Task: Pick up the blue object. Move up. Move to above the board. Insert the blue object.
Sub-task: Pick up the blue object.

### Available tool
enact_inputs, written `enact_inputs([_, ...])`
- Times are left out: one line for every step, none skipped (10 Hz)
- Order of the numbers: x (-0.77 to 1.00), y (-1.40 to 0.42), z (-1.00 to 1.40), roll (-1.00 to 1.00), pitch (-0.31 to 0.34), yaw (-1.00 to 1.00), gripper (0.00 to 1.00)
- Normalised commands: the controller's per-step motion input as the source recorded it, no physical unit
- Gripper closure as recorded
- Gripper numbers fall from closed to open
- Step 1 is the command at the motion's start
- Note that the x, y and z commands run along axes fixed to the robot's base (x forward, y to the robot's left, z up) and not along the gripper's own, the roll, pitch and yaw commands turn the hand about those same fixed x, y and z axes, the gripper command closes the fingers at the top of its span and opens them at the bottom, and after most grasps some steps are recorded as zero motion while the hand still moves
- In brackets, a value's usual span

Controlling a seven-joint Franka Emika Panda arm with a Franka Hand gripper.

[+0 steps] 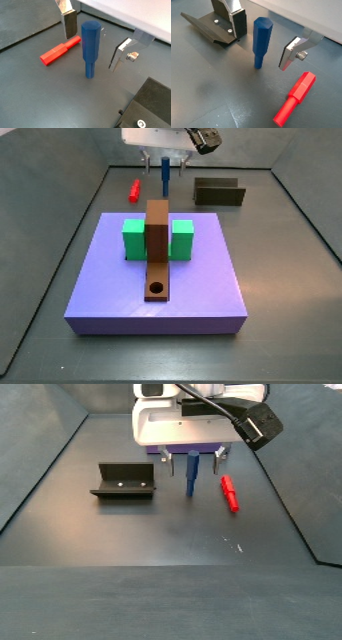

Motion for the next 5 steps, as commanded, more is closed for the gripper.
enact_inputs([0.0,0.0,0.0,-0.08,-0.02,0.16,0.0])
enact_inputs([0.0,0.0,0.0,-0.09,0.0,0.08,0.0])
enact_inputs([0.0,0.0,0.07,-0.04,0.0,0.04,0.0])
enact_inputs([-0.02,-0.07,0.13,0.04,0.0,0.0,0.0])
enact_inputs([0.0,-0.07,0.15,0.02,0.0,0.0,0.0])
